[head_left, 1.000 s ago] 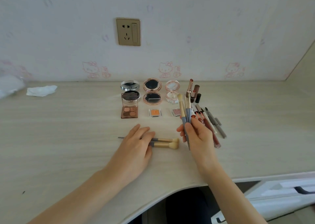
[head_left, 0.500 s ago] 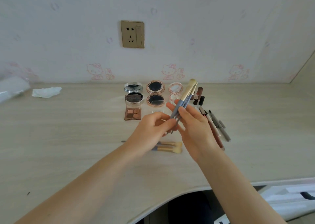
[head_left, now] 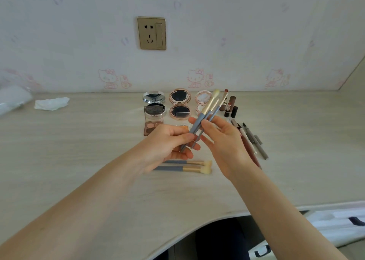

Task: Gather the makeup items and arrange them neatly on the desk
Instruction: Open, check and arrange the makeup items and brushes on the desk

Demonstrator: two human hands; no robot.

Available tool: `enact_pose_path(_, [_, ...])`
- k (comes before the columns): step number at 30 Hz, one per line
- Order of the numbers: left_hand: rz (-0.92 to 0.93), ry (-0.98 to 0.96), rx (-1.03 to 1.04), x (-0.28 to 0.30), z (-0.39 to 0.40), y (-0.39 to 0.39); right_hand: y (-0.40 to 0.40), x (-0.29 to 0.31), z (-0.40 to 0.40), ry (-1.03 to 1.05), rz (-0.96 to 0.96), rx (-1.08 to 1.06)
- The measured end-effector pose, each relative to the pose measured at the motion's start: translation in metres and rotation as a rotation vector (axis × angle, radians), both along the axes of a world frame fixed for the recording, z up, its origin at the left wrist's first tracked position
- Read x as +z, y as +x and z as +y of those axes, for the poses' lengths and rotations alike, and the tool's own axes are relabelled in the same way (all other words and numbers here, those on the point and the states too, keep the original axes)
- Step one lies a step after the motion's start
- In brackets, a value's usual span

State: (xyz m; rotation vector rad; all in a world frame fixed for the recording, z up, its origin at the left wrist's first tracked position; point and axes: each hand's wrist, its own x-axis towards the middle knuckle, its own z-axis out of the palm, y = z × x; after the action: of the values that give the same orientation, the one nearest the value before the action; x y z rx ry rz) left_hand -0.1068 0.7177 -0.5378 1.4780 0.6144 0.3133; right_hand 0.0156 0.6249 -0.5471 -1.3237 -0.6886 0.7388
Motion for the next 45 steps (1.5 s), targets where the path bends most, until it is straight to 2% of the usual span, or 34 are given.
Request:
enact_pose_path(8, [0.041,0.05,0.001,-0.005,0.008,-0.003,0.004,0.001,-0.001,-0.022,-0.006,0.1])
enact_pose_path(13, [0.018,-0.046,0.009,0.0,0.014,-0.008,0.015,0.008,-0.001,0.015,0.081,0.102])
enact_pose_path(18, [0.003,-0.078,-0.054,0.003,0.011,-0.007,0.006,0.005,0.001,-0.04,0.01,0.118])
enact_pose_path(22, [0.045,-0.005,-0.094,0.006,0.015,-0.008,0.003,0.005,0.002,-0.034,0.028,0.117])
enact_pose_path(25, [0.104,0.069,-0.094,0.007,0.025,-0.014,0.016,0.01,0.001,-0.015,0.016,0.01])
enact_pose_path(26, [0.126,0.096,-0.088,0.007,0.03,-0.017,0.021,0.012,0.0,-0.015,-0.051,-0.046])
enact_pose_path(28, [0.175,0.162,-0.086,0.007,0.038,-0.021,0.028,0.017,-0.005,-0.027,-0.348,-0.099])
enact_pose_path(29, [0.2,0.187,-0.095,0.007,0.041,-0.022,0.029,0.018,-0.009,-0.041,-0.58,-0.084])
enact_pose_path(32, [0.255,0.179,-0.156,0.008,0.048,-0.023,0.027,0.012,-0.013,-0.127,-1.437,0.011])
enact_pose_path(34, [0.27,0.159,-0.213,0.01,0.05,-0.024,0.028,0.003,-0.009,-0.167,-1.762,0.049])
enact_pose_path(37, [0.299,0.167,-0.286,0.013,0.052,-0.023,0.036,-0.007,-0.002,-0.109,-1.914,0.061])
enact_pose_path(39, [0.317,0.176,-0.305,0.014,0.054,-0.023,0.041,-0.013,0.001,-0.062,-1.938,0.077])
enact_pose_path(45, [0.313,0.316,-0.218,0.005,0.059,-0.019,0.038,-0.018,0.006,-0.168,-1.65,0.23])
